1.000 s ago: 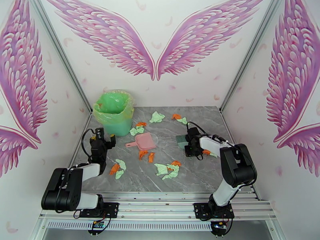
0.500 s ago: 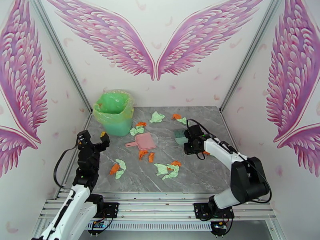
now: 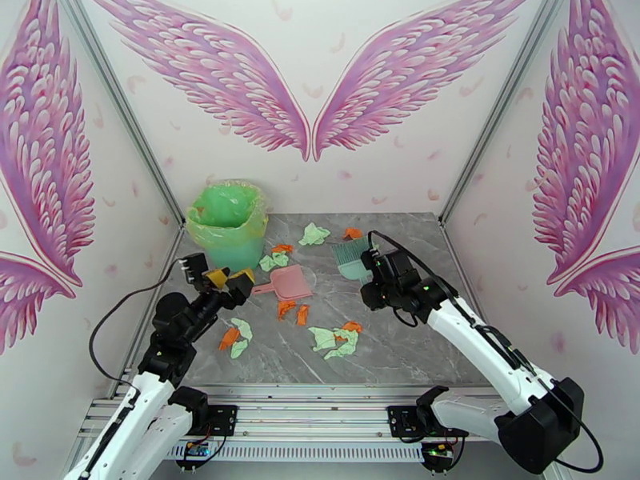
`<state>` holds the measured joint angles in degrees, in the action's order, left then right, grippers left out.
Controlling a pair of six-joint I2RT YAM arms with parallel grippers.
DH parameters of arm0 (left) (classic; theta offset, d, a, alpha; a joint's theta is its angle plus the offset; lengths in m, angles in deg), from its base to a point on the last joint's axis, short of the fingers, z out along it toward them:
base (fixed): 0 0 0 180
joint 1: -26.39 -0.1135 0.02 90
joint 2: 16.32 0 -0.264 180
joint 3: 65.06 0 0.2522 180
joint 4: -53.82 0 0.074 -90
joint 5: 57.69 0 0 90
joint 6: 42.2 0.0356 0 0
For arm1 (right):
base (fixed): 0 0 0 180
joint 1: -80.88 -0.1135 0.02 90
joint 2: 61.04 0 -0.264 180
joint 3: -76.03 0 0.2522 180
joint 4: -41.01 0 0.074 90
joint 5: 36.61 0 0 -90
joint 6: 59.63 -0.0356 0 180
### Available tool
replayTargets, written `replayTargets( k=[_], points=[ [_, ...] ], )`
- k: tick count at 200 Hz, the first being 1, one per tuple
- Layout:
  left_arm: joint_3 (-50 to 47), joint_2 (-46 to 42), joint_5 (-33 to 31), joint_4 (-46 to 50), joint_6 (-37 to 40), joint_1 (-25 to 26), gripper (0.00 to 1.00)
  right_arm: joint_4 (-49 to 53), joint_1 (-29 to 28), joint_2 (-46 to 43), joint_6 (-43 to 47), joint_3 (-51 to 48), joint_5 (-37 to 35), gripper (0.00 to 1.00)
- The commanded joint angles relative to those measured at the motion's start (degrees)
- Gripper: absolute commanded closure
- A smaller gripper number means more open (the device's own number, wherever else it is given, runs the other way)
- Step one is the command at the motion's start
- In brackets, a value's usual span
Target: Sweep away the paper scraps from the table
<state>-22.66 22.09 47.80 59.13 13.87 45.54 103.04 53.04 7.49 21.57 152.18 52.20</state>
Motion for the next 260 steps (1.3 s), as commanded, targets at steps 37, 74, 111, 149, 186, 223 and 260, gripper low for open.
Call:
replayTargets(
  k=[37, 74, 111, 149, 186, 223, 260],
  points=[
    [0.71, 16.34, 1.13, -11.35, -10.18, 15.00, 0.02, -0.89, -3.78, -0.47, -3.14, 1.99, -3.81, 0.79],
    [7.27, 30.60, 4.75, -20.14, -14.46, 19.86, 0.05, -0.72, -4.43, -1.02, -3.50, 2.04, -3.95, 0.79],
    [14.01, 37.86, 5.07, -22.72, -15.58, 22.56, 0.06, -0.62, -5.13, -2.21, -4.25, 2.35, -3.58, 0.79],
    [17.92, 44.17, 5.61, -25.72, -17.65, 23.54, 0.08, -0.37, -6.58, -2.42, -5.06, 3.61, -3.14, 0.79],
    [20.95, 47.36, 5.81, -25.74, -17.95, 23.50, 0.09, -1.21, -8.45, -2.27, -6.12, 4.31, -3.12, 0.79],
    [24.02, 50.00, 6.74, -26.07, -18.53, 23.47, 0.16, -2.41, -10.65, -0.72, -6.94, 5.06, -3.40, 0.79],
    [25.47, 52.36, 8.01, -27.15, -19.40, 23.47, 0.31, -3.88, -12.22, 0.11, -7.72, 5.22, -4.37, 0.79]
  ],
)
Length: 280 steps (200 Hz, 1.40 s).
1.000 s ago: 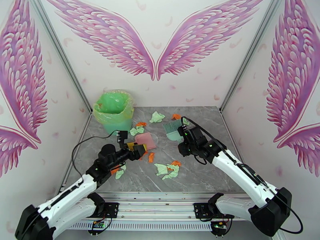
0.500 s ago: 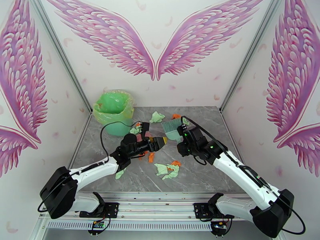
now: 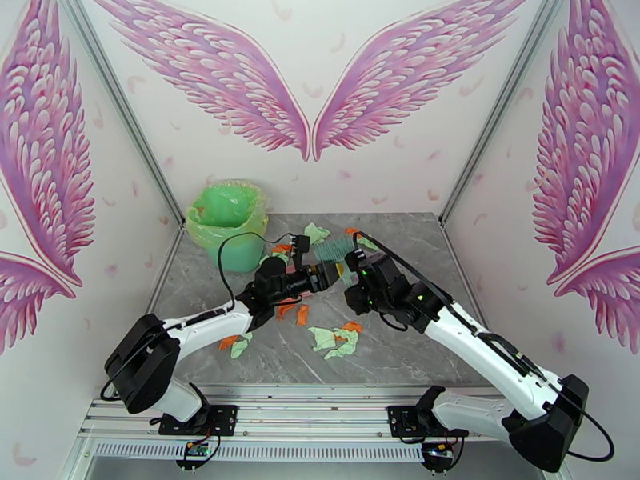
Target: Sweep away the paper scraps from the table
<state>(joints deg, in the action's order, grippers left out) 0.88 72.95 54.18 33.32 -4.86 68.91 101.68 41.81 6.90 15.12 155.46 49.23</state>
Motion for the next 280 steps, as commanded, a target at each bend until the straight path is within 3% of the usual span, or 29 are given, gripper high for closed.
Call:
replayTargets(
  k=[1, 75, 103, 120, 154, 196, 237, 280],
  points=[
    [1.95, 1.51, 1.62, -1.38, -0.68, 0.10, 0.31, -2.53, -1.00, 0.70, -1.23, 1.97, -1.43, 0.79],
    [0.92, 1.16, 1.91, -1.33, 0.45, -0.23, 0.64, -2.79, -1.89, 1.20, -1.04, 1.83, -2.81, 0.79],
    [0.64, 1.06, 2.43, -1.33, 0.73, -0.33, 0.83, -2.75, -2.06, 0.97, -1.05, 1.43, -3.25, 0.79],
    [0.42, 1.08, 2.56, -1.16, 0.97, -0.42, 1.00, -2.76, -2.16, 0.71, -1.20, 1.23, -3.48, 0.80],
    [-0.48, 0.76, 2.35, -1.42, 0.98, -0.58, 1.00, -2.75, -2.32, 0.51, -1.49, 0.96, -3.66, 0.78],
    [-3.07, -1.18, 1.83, -3.08, 0.89, -1.75, 1.00, -5.86, -2.33, -2.82, -4.98, -1.95, -2.58, 0.46],
    [-6.34, -6.01, 1.43, -5.43, 0.54, -4.42, 1.00, -17.90, -2.22, -15.21, -11.41, -12.99, -0.18, 0.29],
    [-12.78, -11.40, -0.67, -14.05, -3.76, -7.94, 1.00, -32.53, -2.15, -26.72, -15.86, -24.27, 2.61, 0.24]
  ],
)
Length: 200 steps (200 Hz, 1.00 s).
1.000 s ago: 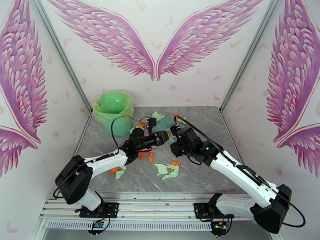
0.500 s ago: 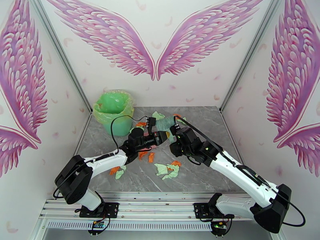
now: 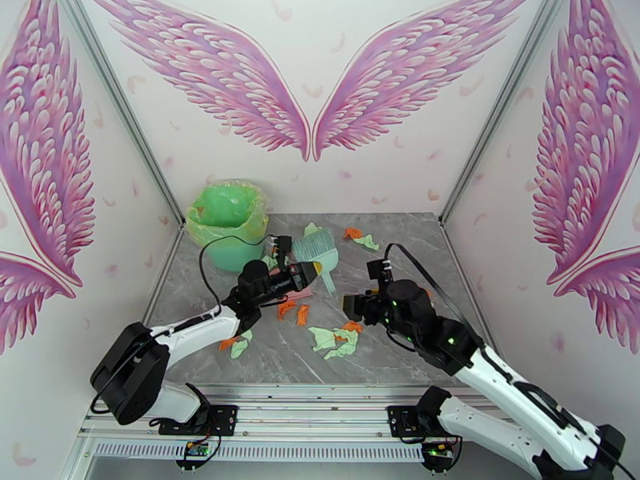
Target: Sweep away the paper scraps from the table
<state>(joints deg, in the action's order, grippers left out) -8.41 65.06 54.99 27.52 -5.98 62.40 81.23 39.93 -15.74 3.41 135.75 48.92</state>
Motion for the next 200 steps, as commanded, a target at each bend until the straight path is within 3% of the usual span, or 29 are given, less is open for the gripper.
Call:
replayTargets(
  k=[1, 40, 92, 152, 200],
  points=[
    [-3.68, -3.56, -1.53, -8.54, -2.78, -1.49, 1.00, -12.36, -0.27, -4.25, -4.28, -4.78, 2.99, 0.24],
    [-7.95, -3.68, -2.11, -21.76, -9.47, -2.94, 1.00, -23.24, -0.33, -7.70, -8.67, -11.13, 6.04, 0.24],
    [-9.98, 3.00, -3.25, -39.00, -17.89, -3.05, 1.00, -50.24, -0.27, -9.12, -16.41, -24.23, 8.98, 0.31],
    [-10.25, 4.69, -5.69, -39.82, -16.80, -1.15, 1.00, -59.95, -0.27, -3.28, -19.64, -25.44, 9.14, 0.33],
    [-8.01, 6.41, -6.29, -39.85, -16.40, 1.05, 1.00, -67.04, -0.25, 7.79, -20.89, -22.02, 11.08, 0.35]
  ],
)
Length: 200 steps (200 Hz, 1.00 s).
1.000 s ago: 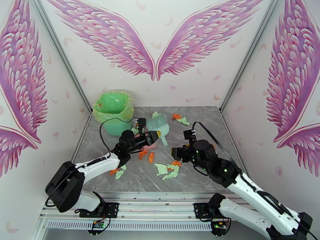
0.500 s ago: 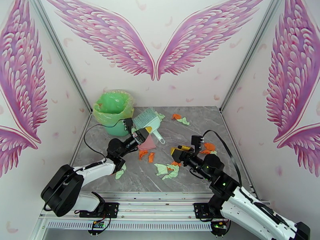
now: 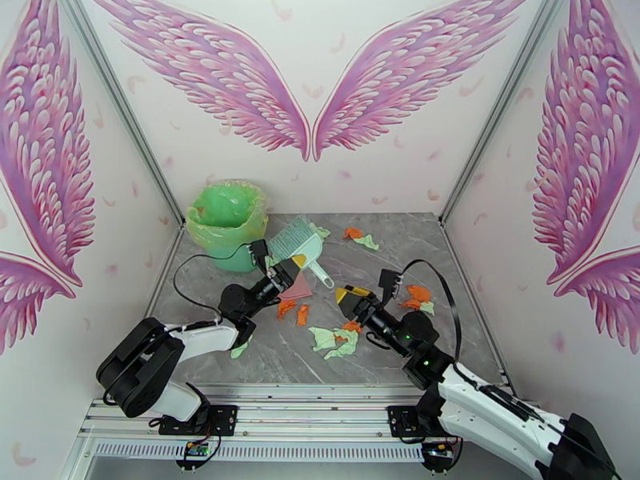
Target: Sweep away the paper scraps from the table
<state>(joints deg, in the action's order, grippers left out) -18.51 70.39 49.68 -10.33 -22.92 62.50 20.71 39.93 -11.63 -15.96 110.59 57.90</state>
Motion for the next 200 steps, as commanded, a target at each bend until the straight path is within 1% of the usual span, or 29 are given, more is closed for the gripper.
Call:
replayTargets(
  k=[1, 25, 69, 107, 146, 200],
  points=[
    [2.14, 1.08, -1.00, -1.99, 0.51, 1.00, 1.00, -6.62, -0.26, 3.90, -1.55, 3.17, 2.13, 0.36],
    [2.44, 1.34, -1.30, -2.00, 0.76, 1.63, 1.00, -9.33, -0.27, 7.81, -1.55, 5.38, 3.31, 0.37],
    [2.32, 1.76, -1.87, -2.07, 1.09, 2.12, 1.00, -15.17, -0.27, 13.64, -2.99, 7.94, 5.46, 0.49],
    [2.38, 1.65, -2.42, -2.09, 1.28, 2.46, 1.00, -18.27, -0.28, 17.89, -4.90, 9.87, 7.38, 0.55],
    [2.07, 1.61, -2.56, -2.05, 1.72, 2.64, 1.00, -20.58, -0.34, 19.17, -5.53, 10.39, 8.14, 0.63],
    [1.39, 1.95, -2.83, -2.06, 2.21, 2.92, 1.00, -20.36, -0.26, 17.91, -4.32, 10.23, 7.70, 0.71]
  ],
)
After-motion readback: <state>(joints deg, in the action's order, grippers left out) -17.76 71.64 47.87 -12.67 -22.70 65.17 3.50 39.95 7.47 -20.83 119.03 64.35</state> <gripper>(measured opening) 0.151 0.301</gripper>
